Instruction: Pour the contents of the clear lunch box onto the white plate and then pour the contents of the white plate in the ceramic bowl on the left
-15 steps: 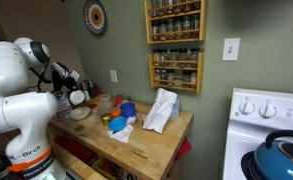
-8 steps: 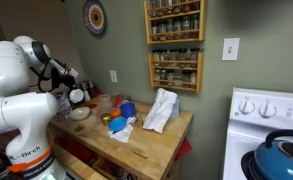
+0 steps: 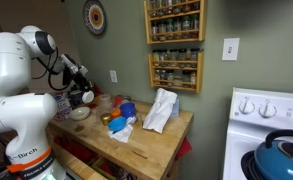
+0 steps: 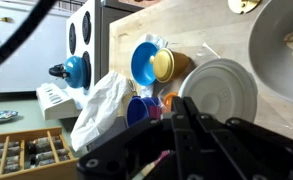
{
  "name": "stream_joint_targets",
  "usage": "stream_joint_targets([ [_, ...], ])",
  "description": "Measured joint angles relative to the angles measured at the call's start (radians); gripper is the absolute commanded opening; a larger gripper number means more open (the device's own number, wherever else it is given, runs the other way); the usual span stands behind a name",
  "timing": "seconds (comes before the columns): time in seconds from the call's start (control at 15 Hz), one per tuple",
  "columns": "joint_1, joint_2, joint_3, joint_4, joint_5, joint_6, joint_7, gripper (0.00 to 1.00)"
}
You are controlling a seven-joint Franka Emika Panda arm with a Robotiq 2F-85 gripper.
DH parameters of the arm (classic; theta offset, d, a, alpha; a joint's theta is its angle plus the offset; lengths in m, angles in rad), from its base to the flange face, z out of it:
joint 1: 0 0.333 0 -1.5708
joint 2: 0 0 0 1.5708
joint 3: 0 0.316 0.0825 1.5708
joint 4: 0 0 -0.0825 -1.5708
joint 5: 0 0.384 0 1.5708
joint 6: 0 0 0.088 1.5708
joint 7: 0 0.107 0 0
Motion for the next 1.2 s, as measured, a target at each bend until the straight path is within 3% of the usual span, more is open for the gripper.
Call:
stream_joint_targets([
  [0.2,-0.084,-0.049,0.051,-0.091,0.001,0.081,0.026,0.05],
  [0.73,-0.152,-0.051,0.118,-0.083,0.0,0.105,0.025,0.01],
  [1.2,-0.313,-0.096,0.161,-0.182,0.007,0.35,0.02,0.01],
])
